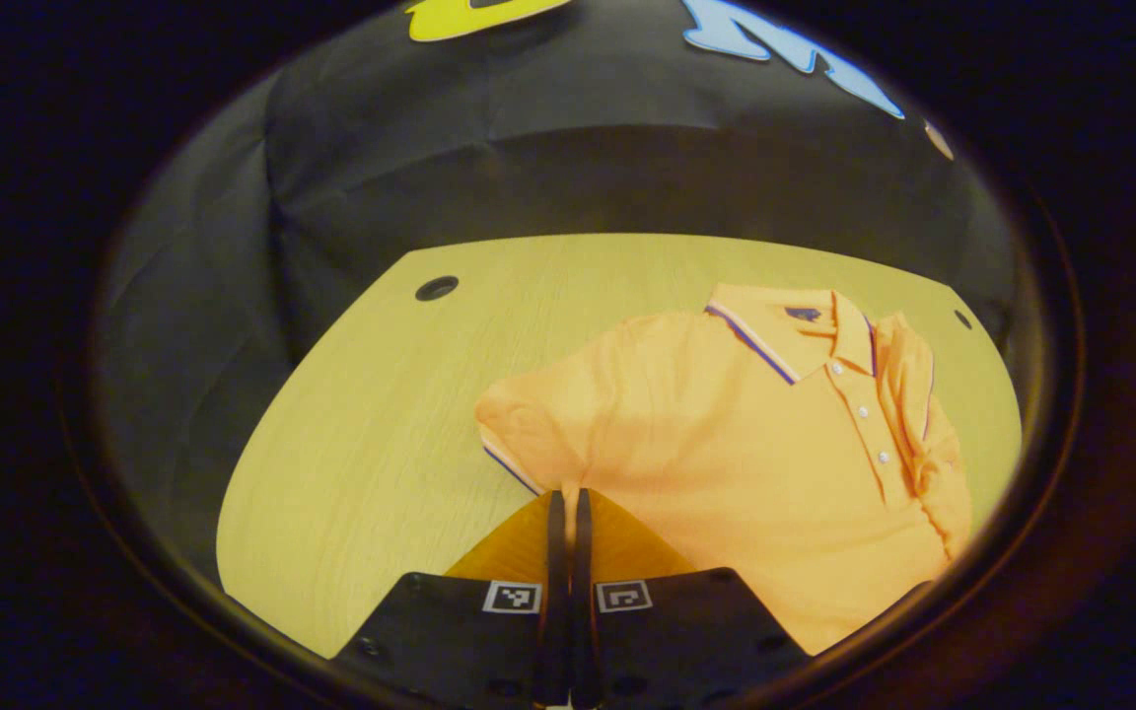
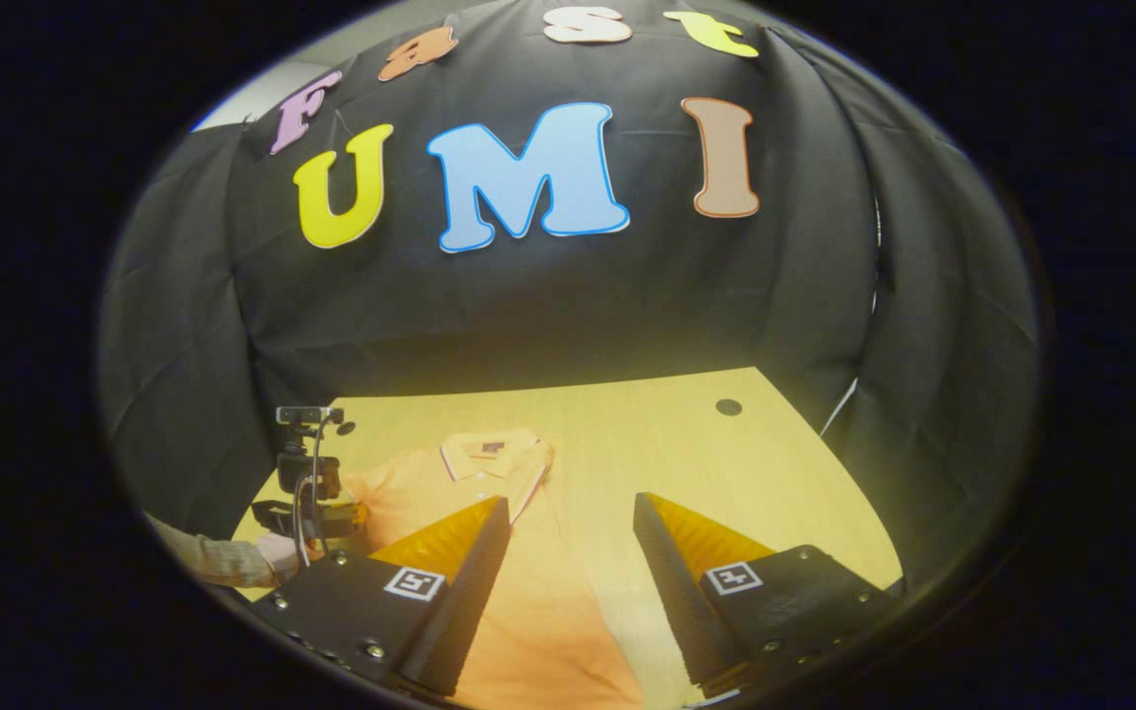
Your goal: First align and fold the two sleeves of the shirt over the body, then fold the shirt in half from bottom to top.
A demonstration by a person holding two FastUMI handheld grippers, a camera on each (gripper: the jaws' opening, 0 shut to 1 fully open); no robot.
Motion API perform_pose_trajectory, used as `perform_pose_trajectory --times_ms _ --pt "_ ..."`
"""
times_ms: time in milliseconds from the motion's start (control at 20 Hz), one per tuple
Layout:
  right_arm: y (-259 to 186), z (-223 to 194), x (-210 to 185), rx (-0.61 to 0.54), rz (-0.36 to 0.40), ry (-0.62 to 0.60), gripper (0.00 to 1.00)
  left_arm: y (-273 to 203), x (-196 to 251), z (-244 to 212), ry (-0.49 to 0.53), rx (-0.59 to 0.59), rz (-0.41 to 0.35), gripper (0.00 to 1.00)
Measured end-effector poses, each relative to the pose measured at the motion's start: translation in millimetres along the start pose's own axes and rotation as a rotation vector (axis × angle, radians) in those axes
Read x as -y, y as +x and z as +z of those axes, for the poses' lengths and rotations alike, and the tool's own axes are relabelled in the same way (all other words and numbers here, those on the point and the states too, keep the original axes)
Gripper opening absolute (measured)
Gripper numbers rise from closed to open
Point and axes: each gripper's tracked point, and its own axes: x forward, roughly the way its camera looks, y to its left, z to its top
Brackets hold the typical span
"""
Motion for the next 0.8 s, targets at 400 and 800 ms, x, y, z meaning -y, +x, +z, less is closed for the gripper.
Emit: perform_pose_trajectory --times_ms 400,800 --pt "3 -2 2 0.000 -0.003 0.026 0.77 -32 75 59 0.176 0.149 -0.134 0.06" --pt "1 -17 13 -0.024 -0.028 0.052 0.81 -38 148 57 0.278 0.145 -0.254 0.06"
